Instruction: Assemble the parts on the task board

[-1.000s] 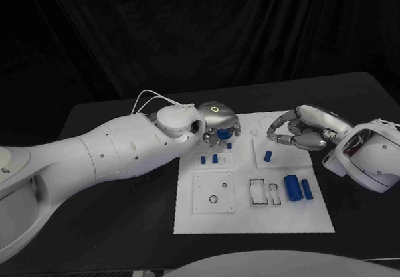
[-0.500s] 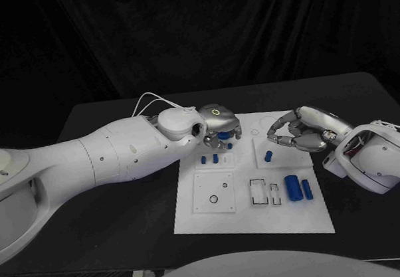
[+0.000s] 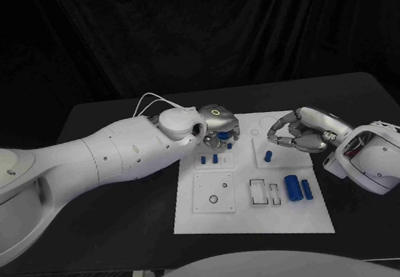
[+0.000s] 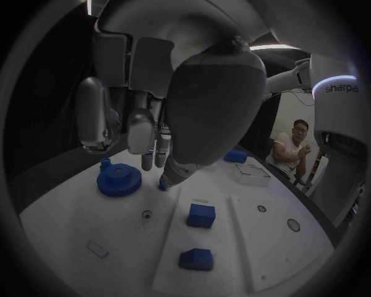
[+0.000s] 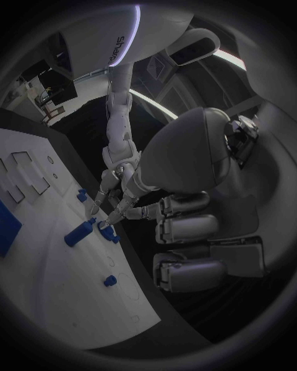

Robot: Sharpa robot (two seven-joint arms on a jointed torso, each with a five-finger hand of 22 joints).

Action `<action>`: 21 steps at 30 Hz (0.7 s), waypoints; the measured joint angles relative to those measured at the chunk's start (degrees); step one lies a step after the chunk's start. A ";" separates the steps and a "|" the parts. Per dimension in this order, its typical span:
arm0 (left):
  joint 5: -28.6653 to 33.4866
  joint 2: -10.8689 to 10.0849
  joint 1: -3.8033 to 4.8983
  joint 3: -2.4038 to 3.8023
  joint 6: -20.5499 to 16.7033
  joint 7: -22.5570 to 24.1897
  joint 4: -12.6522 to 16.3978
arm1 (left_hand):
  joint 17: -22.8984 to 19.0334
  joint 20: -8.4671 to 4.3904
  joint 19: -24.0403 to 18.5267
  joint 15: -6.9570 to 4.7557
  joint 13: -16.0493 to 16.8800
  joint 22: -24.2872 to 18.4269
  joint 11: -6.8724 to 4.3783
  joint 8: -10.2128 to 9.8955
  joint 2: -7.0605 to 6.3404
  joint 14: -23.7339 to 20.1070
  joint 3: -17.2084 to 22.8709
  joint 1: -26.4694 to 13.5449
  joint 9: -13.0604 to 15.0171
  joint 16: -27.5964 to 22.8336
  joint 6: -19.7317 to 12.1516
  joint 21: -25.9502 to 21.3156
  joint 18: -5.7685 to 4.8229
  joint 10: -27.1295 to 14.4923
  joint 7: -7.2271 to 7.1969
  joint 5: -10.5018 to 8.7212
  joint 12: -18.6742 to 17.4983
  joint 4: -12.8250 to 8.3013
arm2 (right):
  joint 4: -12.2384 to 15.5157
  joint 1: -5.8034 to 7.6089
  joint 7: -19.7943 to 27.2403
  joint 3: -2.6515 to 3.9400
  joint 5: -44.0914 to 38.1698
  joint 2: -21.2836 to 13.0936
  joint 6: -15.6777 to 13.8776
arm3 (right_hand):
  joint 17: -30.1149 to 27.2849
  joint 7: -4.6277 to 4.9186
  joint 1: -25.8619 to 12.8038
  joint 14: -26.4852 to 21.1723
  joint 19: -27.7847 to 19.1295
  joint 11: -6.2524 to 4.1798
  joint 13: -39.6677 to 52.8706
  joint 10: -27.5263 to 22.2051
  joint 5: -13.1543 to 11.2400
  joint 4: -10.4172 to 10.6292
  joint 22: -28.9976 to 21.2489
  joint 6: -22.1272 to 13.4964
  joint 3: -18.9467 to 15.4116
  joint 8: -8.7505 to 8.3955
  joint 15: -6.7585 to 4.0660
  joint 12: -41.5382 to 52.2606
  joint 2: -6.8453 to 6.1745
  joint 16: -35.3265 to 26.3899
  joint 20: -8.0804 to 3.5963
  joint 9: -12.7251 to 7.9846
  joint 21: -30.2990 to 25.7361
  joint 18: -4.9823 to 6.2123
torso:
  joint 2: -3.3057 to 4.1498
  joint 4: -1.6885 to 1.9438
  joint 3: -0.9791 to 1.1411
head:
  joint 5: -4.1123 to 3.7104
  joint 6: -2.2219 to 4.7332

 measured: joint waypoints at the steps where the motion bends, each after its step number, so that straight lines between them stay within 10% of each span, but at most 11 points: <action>1: 0.00 0.08 -0.05 0.00 0.03 0.00 -0.12 | -0.02 0.00 0.00 0.00 0.01 0.00 0.04 0.19 0.00 0.00 0.14 0.00 0.05 0.00 0.29 0.00 0.00 0.20 0.10 0.07 0.00 -0.14 | 0.01 0.00 0.00 0.00 0.00 -0.01 0.00 | 0.00 0.00 0.00 0.00 0.00 0.00 0.00 0.00 0.00 0.00 0.00 0.00 0.00 0.00 0.00 0.00 0.00 0.00 0.00 0.00 0.00 0.00 | 0.00 0.00 0.00 | -0.03 0.00; 21: -0.05 0.93 -0.79 0.00 0.49 0.16 -0.70 | -0.48 0.00 0.00 -0.20 0.24 -0.01 -0.33 0.76 0.00 -0.20 1.16 0.00 0.52 0.27 1.39 -0.66 0.01 2.50 0.40 -0.22 0.00 -0.37 | 0.04 -0.02 0.01 -0.02 -0.01 -0.05 0.06 | 0.00 0.00 0.00 0.00 0.00 0.00 0.00 0.00 0.23 0.00 -0.01 0.00 0.00 0.00 0.00 0.00 0.00 0.00 0.00 0.00 0.00 0.00 | 0.01 0.01 0.00 | 0.03 0.00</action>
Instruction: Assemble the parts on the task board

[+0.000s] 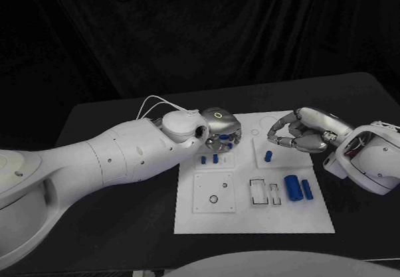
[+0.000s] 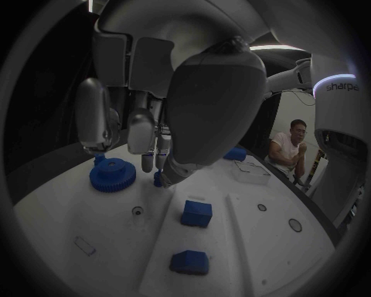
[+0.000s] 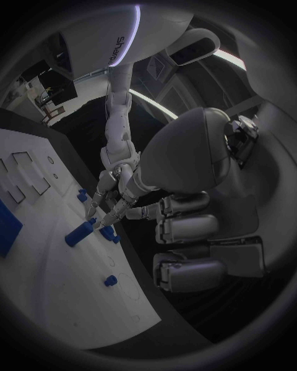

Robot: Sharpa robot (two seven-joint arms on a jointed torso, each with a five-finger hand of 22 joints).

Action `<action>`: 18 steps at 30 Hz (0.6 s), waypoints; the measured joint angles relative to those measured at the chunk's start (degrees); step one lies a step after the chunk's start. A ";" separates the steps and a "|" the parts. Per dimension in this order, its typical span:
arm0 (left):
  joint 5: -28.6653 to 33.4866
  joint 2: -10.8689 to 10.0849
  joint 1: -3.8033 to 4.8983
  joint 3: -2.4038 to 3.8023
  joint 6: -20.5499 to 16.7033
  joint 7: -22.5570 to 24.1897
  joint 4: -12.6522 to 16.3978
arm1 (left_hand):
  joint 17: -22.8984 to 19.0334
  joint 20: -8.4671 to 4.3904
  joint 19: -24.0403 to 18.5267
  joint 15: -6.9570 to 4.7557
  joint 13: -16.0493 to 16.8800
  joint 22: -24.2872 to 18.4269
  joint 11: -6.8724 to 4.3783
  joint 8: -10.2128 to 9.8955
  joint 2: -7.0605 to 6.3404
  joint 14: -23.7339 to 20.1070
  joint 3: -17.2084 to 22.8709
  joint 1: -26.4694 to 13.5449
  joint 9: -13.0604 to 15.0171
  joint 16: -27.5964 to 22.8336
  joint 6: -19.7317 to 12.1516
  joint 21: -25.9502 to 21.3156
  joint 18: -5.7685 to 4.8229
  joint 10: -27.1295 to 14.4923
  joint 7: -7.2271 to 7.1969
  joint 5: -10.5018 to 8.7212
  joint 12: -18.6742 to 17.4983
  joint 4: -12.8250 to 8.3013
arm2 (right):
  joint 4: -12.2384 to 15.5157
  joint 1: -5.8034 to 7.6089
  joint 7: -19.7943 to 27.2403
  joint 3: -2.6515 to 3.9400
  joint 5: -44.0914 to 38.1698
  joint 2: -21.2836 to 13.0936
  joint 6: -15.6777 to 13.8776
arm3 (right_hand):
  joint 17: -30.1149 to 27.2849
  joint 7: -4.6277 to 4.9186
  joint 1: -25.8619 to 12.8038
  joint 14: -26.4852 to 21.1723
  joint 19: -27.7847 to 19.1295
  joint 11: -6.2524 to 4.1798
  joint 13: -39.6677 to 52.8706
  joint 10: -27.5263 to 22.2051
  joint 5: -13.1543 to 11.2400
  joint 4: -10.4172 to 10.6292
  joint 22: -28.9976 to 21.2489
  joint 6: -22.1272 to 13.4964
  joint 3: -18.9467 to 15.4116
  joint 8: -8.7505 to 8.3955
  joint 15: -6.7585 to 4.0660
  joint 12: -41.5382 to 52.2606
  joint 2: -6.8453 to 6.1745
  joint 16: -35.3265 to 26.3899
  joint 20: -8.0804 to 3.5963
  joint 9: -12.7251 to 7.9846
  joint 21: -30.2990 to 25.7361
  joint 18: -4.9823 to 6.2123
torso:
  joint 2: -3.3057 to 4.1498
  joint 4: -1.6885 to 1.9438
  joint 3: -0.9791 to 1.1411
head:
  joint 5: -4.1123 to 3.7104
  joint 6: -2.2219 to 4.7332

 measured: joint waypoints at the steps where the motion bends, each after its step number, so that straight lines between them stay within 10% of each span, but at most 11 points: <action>1: 0.00 0.04 -0.03 0.00 0.02 0.00 -0.05 | -0.02 0.00 0.00 0.00 0.01 0.00 0.06 0.00 0.00 0.00 0.01 0.00 0.00 0.00 0.00 0.00 0.00 0.07 0.00 0.00 0.00 -0.01 | 0.01 0.00 0.00 0.00 0.00 -0.02 0.00 | 0.00 0.00 0.00 0.00 0.00 0.00 0.00 0.00 0.00 0.00 0.00 0.00 0.00 0.00 0.00 0.00 0.00 0.00 0.00 0.00 0.00 0.00 | 0.01 0.01 0.00 | 0.01 0.00; 18: -0.02 0.60 -0.79 0.11 0.30 0.01 -0.88 | 2.11 0.00 0.00 -0.21 0.41 0.00 -0.05 0.95 0.00 0.64 1.59 0.00 0.58 1.57 1.22 0.00 0.00 1.39 0.47 0.55 0.00 -0.95 | 0.17 -0.01 -0.01 0.00 -0.01 -0.23 0.18 | 0.00 0.00 0.00 0.00 0.00 0.00 0.00 0.00 0.00 0.00 -0.01 0.00 0.00 0.00 0.00 0.00 0.00 0.00 0.00 0.00 0.00 0.00 | 0.01 0.03 -0.02 | -0.09 0.00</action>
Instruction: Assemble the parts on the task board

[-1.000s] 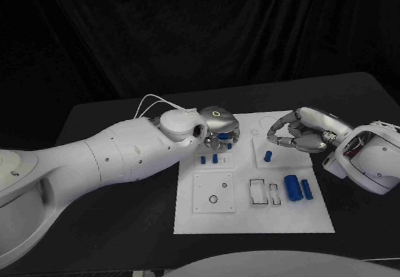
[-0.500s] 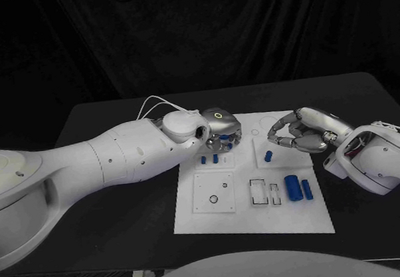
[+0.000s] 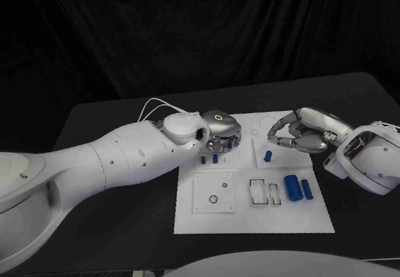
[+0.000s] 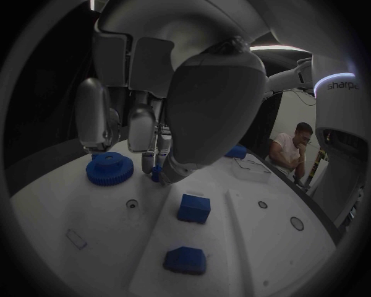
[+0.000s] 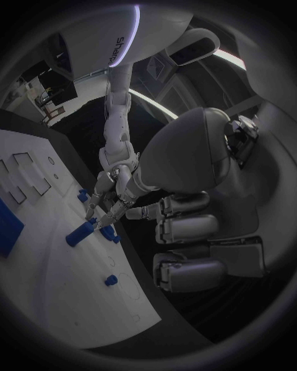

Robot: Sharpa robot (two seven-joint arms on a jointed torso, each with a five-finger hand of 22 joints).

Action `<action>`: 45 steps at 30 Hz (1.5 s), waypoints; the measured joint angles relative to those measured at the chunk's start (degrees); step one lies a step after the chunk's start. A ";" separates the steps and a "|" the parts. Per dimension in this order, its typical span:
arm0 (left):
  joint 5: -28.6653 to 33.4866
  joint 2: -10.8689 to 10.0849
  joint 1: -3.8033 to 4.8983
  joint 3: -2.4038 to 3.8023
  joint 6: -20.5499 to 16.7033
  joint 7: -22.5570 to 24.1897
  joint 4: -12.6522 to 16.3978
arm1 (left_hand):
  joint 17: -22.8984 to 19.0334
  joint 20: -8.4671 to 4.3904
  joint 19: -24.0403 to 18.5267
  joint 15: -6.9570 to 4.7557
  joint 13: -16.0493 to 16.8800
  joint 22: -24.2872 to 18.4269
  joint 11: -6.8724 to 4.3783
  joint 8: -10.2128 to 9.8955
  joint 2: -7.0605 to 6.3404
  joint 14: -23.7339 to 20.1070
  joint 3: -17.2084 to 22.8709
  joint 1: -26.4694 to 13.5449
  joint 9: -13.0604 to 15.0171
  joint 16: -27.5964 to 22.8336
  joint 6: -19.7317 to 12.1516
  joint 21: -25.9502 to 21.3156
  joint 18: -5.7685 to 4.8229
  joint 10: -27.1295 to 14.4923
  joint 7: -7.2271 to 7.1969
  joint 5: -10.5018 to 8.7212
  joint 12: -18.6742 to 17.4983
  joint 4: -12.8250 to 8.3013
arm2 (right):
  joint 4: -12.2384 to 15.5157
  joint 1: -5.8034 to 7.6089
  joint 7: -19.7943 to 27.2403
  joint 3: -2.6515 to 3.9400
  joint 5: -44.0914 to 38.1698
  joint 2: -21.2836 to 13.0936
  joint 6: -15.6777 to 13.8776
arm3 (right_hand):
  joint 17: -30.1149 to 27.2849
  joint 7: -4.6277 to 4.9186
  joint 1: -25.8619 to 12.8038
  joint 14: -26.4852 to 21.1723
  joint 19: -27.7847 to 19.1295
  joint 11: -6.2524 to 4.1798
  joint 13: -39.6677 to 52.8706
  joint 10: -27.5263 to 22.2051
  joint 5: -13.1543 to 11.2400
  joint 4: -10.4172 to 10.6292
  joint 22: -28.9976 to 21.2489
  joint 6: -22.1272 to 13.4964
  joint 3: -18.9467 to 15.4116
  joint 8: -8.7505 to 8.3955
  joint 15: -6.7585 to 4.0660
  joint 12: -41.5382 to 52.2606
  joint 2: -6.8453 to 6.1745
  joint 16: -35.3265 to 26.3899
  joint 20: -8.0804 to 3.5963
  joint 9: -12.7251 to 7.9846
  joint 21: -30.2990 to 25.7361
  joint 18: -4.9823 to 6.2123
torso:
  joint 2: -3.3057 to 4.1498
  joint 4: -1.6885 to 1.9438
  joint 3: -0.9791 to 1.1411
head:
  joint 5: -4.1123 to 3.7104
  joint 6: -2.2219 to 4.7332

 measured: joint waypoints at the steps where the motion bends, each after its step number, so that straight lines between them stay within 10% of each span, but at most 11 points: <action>1: 0.01 0.03 -0.02 0.01 -0.01 0.00 -0.04 | -0.03 0.00 0.00 0.00 0.03 0.00 -0.02 0.04 0.00 0.00 0.07 0.00 0.04 0.00 0.13 0.00 0.00 0.02 0.03 0.00 0.00 -0.07 | 0.01 0.00 0.00 0.00 0.00 -0.01 0.01 | 0.00 0.00 0.00 0.00 0.00 0.00 0.00 0.00 0.00 0.00 0.00 0.00 0.00 0.00 0.00 0.00 0.00 0.00 0.00 0.00 0.00 0.00 | 0.00 0.00 0.00 | 0.00 0.00; 45: 0.04 -1.32 -0.47 -0.02 -3.01 0.07 0.16 | -2.71 -0.42 -0.01 -0.70 -0.77 0.00 0.25 2.81 0.76 1.14 2.78 -0.46 2.05 -0.58 6.06 1.55 0.00 9.06 0.45 -0.27 -2.50 -3.55 | 0.04 -0.20 -0.03 0.02 -0.01 -0.23 0.47 | 0.00 0.00 0.00 0.00 0.00 0.00 0.00 0.00 0.00 0.00 0.02 0.00 0.00 0.00 0.00 0.00 0.00 0.00 0.00 0.00 0.00 0.00 | -0.01 -0.01 0.02 | 0.09 0.00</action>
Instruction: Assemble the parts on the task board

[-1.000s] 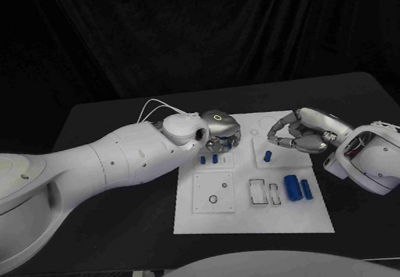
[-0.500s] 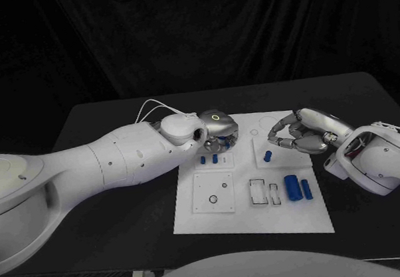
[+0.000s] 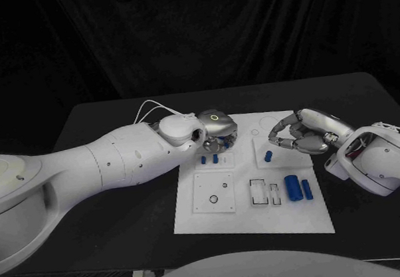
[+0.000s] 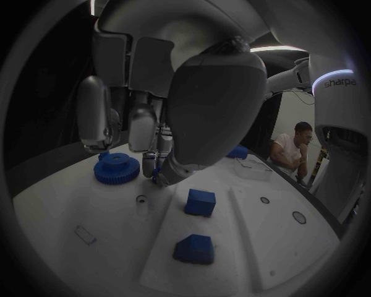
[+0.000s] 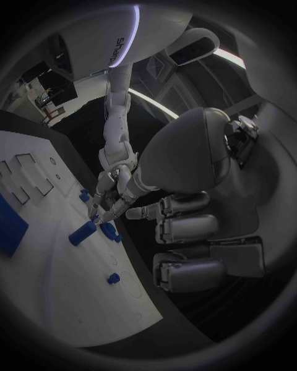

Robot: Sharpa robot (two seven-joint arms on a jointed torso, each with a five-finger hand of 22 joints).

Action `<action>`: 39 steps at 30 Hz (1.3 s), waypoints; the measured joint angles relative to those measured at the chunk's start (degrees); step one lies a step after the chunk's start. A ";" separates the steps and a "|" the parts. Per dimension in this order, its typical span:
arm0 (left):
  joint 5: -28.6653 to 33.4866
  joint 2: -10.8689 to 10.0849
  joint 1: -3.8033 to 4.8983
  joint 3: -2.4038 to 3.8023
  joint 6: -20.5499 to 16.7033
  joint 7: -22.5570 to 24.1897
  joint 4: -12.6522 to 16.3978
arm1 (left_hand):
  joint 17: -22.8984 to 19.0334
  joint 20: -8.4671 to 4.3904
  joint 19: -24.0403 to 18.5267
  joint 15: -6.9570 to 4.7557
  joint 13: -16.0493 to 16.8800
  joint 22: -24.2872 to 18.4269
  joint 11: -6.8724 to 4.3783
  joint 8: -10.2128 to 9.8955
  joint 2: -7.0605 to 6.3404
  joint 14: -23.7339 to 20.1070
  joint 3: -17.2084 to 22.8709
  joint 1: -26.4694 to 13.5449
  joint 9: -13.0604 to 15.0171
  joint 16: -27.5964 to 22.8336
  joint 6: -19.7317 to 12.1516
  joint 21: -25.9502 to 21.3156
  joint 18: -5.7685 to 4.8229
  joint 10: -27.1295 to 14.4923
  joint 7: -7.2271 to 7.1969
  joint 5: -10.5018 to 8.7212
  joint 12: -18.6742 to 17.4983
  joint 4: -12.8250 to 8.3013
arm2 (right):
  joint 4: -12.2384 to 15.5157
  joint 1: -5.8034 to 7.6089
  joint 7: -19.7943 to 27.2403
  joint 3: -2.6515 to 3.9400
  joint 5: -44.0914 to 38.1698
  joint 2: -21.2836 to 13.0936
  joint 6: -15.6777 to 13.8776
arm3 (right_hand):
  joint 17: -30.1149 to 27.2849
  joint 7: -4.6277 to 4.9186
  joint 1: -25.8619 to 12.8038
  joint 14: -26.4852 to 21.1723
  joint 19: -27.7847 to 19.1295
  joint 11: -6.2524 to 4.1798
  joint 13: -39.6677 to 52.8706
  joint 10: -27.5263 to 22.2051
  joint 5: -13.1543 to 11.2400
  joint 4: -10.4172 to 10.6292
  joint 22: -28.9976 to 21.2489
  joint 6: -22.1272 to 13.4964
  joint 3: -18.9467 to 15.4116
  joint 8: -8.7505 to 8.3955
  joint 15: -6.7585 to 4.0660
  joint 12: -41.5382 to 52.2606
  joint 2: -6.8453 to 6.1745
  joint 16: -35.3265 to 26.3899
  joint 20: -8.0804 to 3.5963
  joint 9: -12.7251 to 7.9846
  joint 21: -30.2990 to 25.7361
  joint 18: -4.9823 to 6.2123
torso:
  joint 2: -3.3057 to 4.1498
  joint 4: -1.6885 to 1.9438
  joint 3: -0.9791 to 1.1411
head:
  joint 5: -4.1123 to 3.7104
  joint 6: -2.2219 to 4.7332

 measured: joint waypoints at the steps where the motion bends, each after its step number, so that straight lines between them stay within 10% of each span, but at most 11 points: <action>1: -0.01 -0.15 -0.02 -0.01 -0.17 0.01 0.14 | -0.12 0.00 0.00 0.00 0.00 0.00 0.02 0.00 0.00 0.00 -0.03 0.00 0.03 0.00 0.00 0.00 0.00 0.03 0.00 -0.01 -0.22 -0.03 | 0.00 0.00 0.00 0.00 0.00 0.00 0.01 | 0.00 0.00 0.00 0.00 0.00 0.00 0.00 0.00 0.00 0.00 0.00 0.00 0.00 0.00 0.00 0.00 0.00 0.00 0.00 0.00 0.00 0.00 | 0.00 0.00 0.00 | 0.02 0.00; 10: -0.04 -3.95 -0.01 -0.06 -2.38 0.10 4.25 | -0.77 0.00 0.00 0.00 -0.18 0.00 0.09 0.30 0.30 0.00 -0.03 -0.16 0.16 -0.54 0.51 0.00 0.01 0.84 -0.10 -0.30 -1.04 -0.03 | -0.03 -0.03 -0.04 -0.02 -0.01 -0.07 0.14 | 0.00 0.00 0.00 0.00 0.00 0.00 0.00 0.00 0.00 0.00 -0.01 0.00 0.00 0.00 0.00 0.00 0.00 0.00 0.00 0.00 0.00 0.00 | -0.01 0.00 0.00 | 0.00 0.00; 21: 1.59 -10.22 4.90 0.02 -3.04 0.52 10.46 | -1.53 0.00 0.00 0.00 -1.02 0.00 -0.14 0.08 0.30 0.00 0.21 -0.17 0.17 -1.11 0.71 0.00 0.01 1.90 0.10 -1.55 -3.11 -0.27 | -0.15 -0.14 -0.05 -0.02 -0.01 -0.14 0.28 | 0.00 0.00 0.00 0.00 0.00 0.00 0.00 0.00 0.00 0.00 -0.01 0.00 0.00 0.00 0.00 0.00 0.00 0.00 0.00 0.00 0.00 0.00 | -0.05 0.08 0.00 | 0.02 0.00; 39: 3.55 -10.33 5.42 -0.09 -1.33 1.72 8.91 | -2.36 0.01 0.00 0.00 -1.19 0.00 -0.35 0.05 0.29 -0.01 0.37 -0.16 0.10 -1.65 0.70 -0.59 0.00 2.12 0.09 -2.44 -3.96 -0.09 | -0.16 -0.60 -0.05 -0.01 -0.01 -0.03 0.46 | 0.00 0.00 0.00 0.00 0.00 0.00 0.00 0.00 0.23 0.00 -0.02 0.00 0.00 0.00 0.00 0.00 0.00 0.00 0.00 0.00 0.00 0.00 | -0.08 -0.01 0.04 | -0.18 0.00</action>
